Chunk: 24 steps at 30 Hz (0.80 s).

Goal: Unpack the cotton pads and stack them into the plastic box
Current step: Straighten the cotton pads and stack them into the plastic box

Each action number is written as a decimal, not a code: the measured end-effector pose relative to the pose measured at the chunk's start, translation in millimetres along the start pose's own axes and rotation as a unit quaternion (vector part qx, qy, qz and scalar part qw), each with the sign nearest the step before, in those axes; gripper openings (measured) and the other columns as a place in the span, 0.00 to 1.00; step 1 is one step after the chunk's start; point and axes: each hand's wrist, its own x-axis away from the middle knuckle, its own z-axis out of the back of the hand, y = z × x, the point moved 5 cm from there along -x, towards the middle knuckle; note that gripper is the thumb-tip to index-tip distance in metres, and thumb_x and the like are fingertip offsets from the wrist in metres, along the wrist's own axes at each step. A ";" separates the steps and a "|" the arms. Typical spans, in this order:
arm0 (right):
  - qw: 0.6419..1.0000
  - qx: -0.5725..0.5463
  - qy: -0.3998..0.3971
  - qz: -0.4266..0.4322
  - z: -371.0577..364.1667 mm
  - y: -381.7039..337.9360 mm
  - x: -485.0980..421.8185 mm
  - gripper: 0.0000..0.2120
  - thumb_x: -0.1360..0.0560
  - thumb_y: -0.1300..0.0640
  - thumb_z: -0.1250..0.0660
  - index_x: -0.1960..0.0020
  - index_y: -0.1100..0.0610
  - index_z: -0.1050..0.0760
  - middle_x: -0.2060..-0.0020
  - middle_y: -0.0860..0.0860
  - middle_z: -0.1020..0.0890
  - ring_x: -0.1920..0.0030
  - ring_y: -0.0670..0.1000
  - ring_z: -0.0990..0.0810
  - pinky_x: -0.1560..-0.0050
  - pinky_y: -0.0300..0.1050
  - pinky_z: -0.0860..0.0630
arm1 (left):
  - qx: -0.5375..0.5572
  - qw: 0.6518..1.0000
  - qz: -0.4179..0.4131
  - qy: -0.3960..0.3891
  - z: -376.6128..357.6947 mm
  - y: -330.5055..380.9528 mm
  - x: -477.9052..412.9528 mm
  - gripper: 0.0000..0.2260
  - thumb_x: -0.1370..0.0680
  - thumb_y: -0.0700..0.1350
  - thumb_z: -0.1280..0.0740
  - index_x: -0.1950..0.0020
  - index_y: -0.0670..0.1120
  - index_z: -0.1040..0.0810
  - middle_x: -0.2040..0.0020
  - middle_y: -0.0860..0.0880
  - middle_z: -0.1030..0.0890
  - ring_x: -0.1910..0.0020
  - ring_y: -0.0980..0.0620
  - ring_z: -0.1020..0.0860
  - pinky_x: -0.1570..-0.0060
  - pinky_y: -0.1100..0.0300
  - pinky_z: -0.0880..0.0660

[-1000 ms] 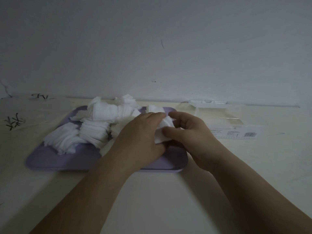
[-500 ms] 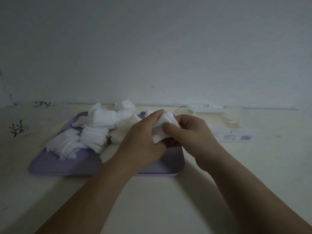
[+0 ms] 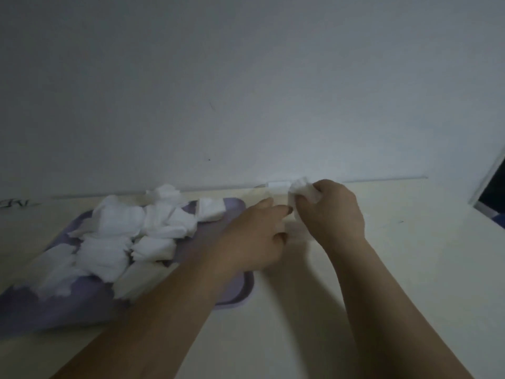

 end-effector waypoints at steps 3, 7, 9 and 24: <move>0.998 0.056 -0.026 -0.002 -4.3 0.8 -1.4 0.12 0.21 0.43 0.35 0.53 0.52 0.21 0.59 0.49 0.19 0.56 0.56 0.19 0.60 0.45 0.29 | 0.020 1.000 -0.007 0.022 -9.0 -3.0 1.8 0.16 0.17 0.43 0.38 0.30 0.49 0.22 0.36 0.48 0.22 0.40 0.46 0.22 0.42 0.60 0.27; 0.995 0.078 -0.052 -0.018 -3.2 -7.0 -0.8 0.09 0.28 0.45 0.28 0.52 0.50 0.21 0.59 0.47 0.20 0.57 0.55 0.20 0.62 0.44 0.30 | 0.019 0.997 -0.017 0.069 -9.0 -10.2 13.2 0.16 0.18 0.50 0.40 0.35 0.53 0.18 0.43 0.48 0.21 0.45 0.47 0.21 0.44 0.50 0.22; 0.992 0.093 -0.078 -0.021 -5.7 -11.8 3.1 0.13 0.30 0.44 0.25 0.54 0.51 0.21 0.58 0.48 0.19 0.57 0.54 0.20 0.63 0.43 0.31 | 0.018 0.995 -0.028 0.090 -6.5 -9.9 22.7 0.16 0.19 0.51 0.40 0.36 0.54 0.18 0.46 0.49 0.21 0.47 0.48 0.21 0.47 0.49 0.21; 0.989 0.023 -0.135 0.053 -16.7 -21.1 8.6 0.16 0.31 0.47 0.20 0.46 0.51 0.15 0.57 0.47 0.16 0.55 0.49 0.17 0.52 0.45 0.21 | 0.162 0.967 0.002 0.196 -10.6 -25.7 35.8 0.12 0.22 0.47 0.26 0.38 0.52 0.17 0.46 0.61 0.22 0.49 0.62 0.23 0.52 0.72 0.30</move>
